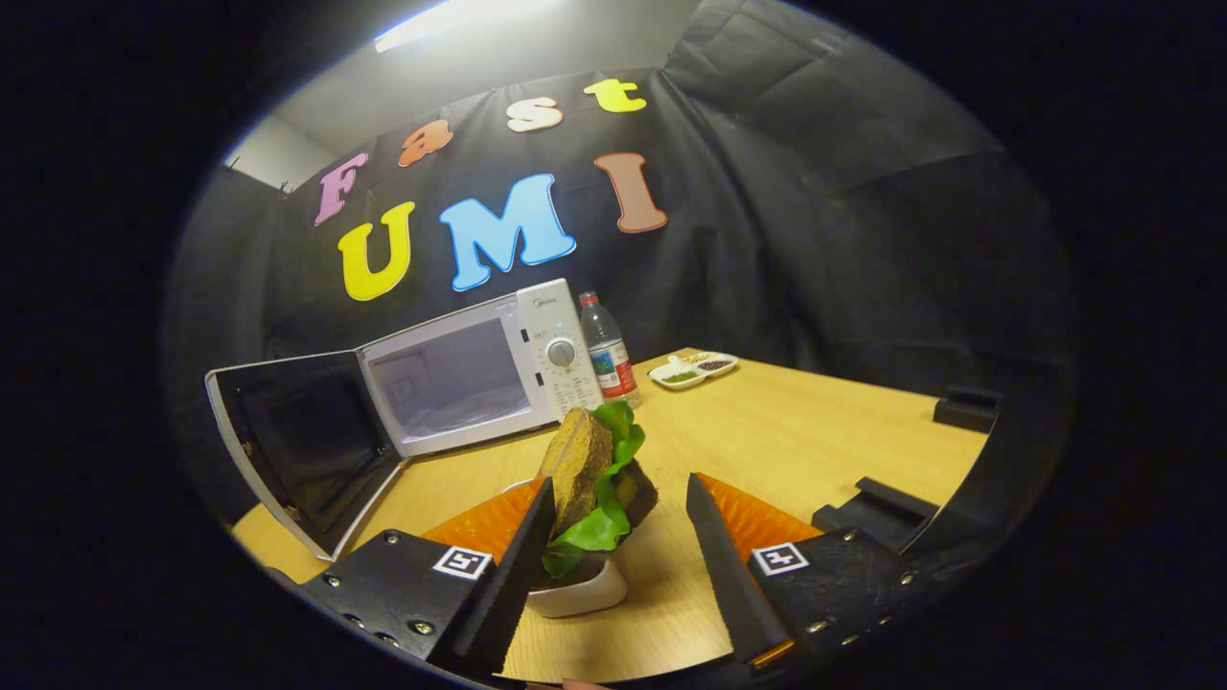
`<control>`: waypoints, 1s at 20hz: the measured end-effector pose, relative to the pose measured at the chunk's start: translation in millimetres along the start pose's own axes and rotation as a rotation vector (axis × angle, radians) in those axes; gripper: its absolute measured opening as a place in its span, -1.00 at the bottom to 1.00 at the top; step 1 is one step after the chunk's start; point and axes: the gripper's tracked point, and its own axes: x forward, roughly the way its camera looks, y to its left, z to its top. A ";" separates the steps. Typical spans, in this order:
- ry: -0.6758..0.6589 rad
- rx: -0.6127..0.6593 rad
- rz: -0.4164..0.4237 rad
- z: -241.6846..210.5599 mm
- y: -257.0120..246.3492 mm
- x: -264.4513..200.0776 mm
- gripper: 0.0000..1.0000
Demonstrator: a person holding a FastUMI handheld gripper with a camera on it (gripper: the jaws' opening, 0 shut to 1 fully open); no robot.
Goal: Open the microwave, put the food inside, and close the microwave door.
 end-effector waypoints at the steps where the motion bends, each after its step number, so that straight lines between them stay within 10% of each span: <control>1: 0.024 0.051 0.038 -3.8 4.0 4.2 0.72; 9: 0.107 0.184 0.110 -7.3 24.6 16.4 -0.49; 20: 0.043 0.074 0.166 46.1 95.5 19.7 -0.49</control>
